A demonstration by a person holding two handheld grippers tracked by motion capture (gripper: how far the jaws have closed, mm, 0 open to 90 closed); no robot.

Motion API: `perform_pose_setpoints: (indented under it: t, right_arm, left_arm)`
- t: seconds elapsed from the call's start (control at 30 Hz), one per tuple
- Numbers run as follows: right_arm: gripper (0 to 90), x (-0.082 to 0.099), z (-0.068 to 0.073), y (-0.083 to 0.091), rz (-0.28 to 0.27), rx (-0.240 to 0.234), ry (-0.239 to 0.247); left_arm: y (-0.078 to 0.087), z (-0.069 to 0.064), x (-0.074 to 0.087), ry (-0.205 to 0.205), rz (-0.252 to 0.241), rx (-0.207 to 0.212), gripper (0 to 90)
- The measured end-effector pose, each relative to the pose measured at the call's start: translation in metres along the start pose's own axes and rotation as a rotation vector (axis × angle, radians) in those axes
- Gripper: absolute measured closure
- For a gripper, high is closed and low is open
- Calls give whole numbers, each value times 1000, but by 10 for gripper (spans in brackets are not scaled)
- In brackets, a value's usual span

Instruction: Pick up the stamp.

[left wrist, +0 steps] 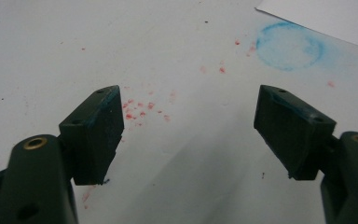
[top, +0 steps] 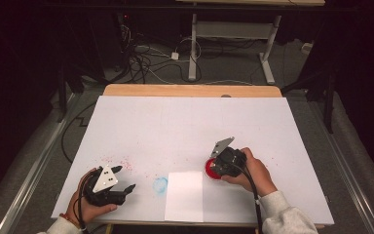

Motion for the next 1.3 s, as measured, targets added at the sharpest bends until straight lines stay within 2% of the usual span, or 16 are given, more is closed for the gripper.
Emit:
perform_pose_setpoints:
  t: [0.33,0.47,0.53,0.73,1.1,1.3]
  right_arm:
    - [756,0,-5,5,-29,-4,-34]
    - [756,0,-6,12,-36,9,-42]
    - [756,-2,-7,17,-57,20,-42]
    - [757,-6,-7,27,-93,19,-34]
    - [757,-9,-9,51,-161,40,-50]
    - [757,-10,-12,59,-178,51,-58]
  left_arm:
    - [-2,0,0,-5,9,1,229]
    - [-2,0,-1,-7,6,5,230]
    - [-2,0,-1,-7,4,5,229]
    - [-1,1,2,-3,5,0,230]
    - [-1,4,1,2,-11,14,229]
    - [-3,4,2,0,-2,11,229]
Point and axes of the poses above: each handheld gripper's, and its own axes: y roughly backward along the jaws, x roughly out of its underside, z roughly to its left, the point moved 8 cm from there along -y, roughly forward along the jaws, and after that the axes turned 13 degrees about x, right-handed, at the moved point
